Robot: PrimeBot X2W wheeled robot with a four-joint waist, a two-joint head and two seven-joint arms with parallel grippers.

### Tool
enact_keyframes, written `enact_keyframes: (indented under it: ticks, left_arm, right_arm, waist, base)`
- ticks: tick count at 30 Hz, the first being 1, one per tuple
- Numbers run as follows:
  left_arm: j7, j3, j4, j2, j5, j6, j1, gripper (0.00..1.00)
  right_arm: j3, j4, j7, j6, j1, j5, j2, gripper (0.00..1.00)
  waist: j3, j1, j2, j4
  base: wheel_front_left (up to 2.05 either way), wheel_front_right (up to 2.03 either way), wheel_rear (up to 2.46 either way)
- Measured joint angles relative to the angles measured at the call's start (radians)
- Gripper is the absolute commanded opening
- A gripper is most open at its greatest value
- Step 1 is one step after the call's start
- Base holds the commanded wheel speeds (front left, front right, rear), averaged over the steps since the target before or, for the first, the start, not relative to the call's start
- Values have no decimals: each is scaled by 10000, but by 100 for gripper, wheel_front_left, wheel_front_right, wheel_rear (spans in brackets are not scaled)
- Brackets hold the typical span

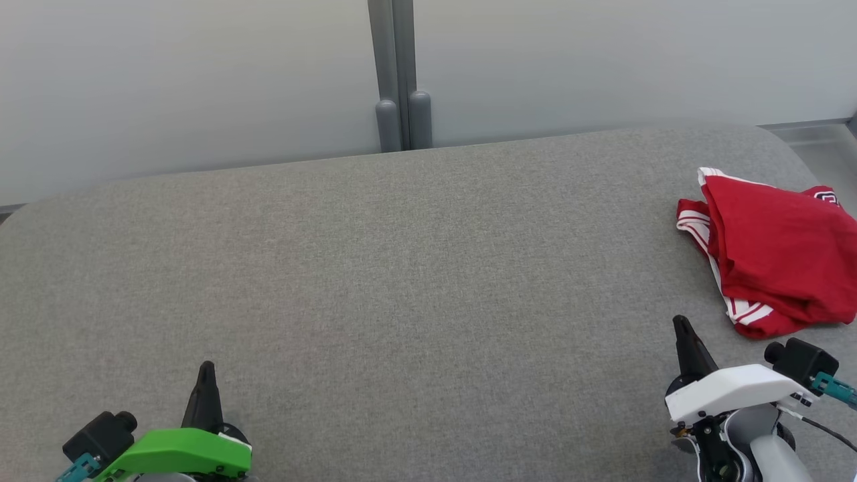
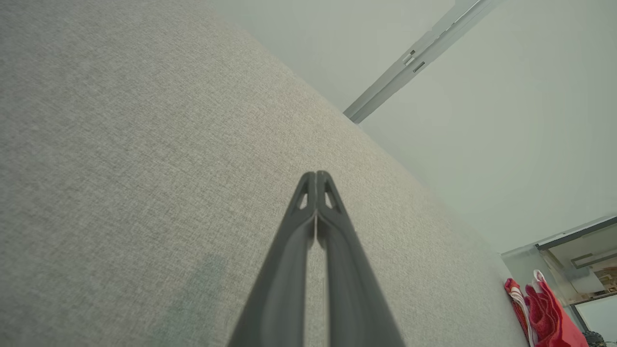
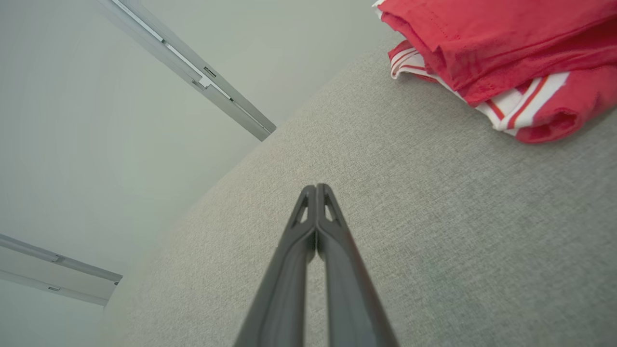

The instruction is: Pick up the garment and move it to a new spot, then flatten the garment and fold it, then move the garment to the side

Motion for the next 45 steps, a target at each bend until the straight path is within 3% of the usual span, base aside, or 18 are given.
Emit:
enact_keyframes:
  ticks: [45]
  left_arm:
    - [1218, 414, -849, 27, -4959, -249, -219, 0]
  right_arm:
    - [-646, -1066, 1384, -10, 170, 5271, 59, 0]
  waist:
    - [118, 0, 0, 260]
  base:
    - [0, 0, 0]
